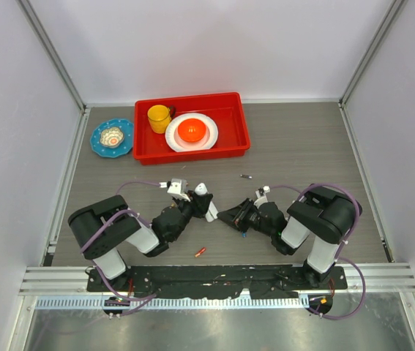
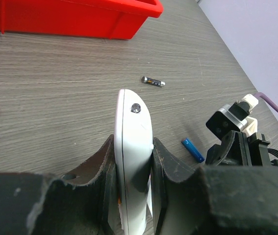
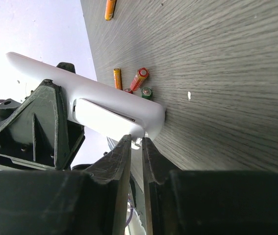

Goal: Load the batteries into the remote control

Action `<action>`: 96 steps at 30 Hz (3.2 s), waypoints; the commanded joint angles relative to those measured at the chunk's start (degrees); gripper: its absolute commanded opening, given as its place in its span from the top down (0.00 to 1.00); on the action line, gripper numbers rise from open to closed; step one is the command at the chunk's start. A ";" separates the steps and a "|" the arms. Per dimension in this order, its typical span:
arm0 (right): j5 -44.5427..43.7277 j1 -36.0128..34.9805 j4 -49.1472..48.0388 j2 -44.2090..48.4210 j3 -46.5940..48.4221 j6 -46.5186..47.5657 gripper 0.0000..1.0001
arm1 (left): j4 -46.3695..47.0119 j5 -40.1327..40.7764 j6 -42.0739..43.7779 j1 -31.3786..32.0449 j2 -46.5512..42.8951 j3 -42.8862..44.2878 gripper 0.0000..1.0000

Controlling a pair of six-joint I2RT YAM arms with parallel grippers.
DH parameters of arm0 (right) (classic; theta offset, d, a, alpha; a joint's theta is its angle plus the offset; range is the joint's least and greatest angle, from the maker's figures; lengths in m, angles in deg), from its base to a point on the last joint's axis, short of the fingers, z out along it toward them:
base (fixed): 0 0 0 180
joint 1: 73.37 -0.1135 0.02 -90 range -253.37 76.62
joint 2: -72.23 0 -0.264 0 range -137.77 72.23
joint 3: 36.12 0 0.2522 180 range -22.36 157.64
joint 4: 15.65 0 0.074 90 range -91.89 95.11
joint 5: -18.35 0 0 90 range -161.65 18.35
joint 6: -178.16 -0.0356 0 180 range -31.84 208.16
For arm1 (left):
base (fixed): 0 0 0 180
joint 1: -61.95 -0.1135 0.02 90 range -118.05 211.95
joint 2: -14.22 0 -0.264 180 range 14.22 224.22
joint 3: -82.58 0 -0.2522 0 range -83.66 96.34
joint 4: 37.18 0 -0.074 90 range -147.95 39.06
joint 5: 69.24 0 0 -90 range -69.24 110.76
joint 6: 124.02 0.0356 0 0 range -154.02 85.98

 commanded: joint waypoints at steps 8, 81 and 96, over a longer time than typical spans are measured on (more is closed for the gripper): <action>-1.44 -0.20 -20.62 -0.88 0.06 2.00 0.78 | 11.54 -0.71 0.22 0.24 -2.40 -1.25 1.00; -5.57 0.06 25.69 27.16 -2.76 17.99 0.60 | 11.54 2.45 1.27 0.24 -1.44 -2.13 1.00; -17.68 0.24 63.63 52.73 17.71 40.38 0.51 | -33.25 8.64 -8.97 -1.95 -28.73 9.88 1.00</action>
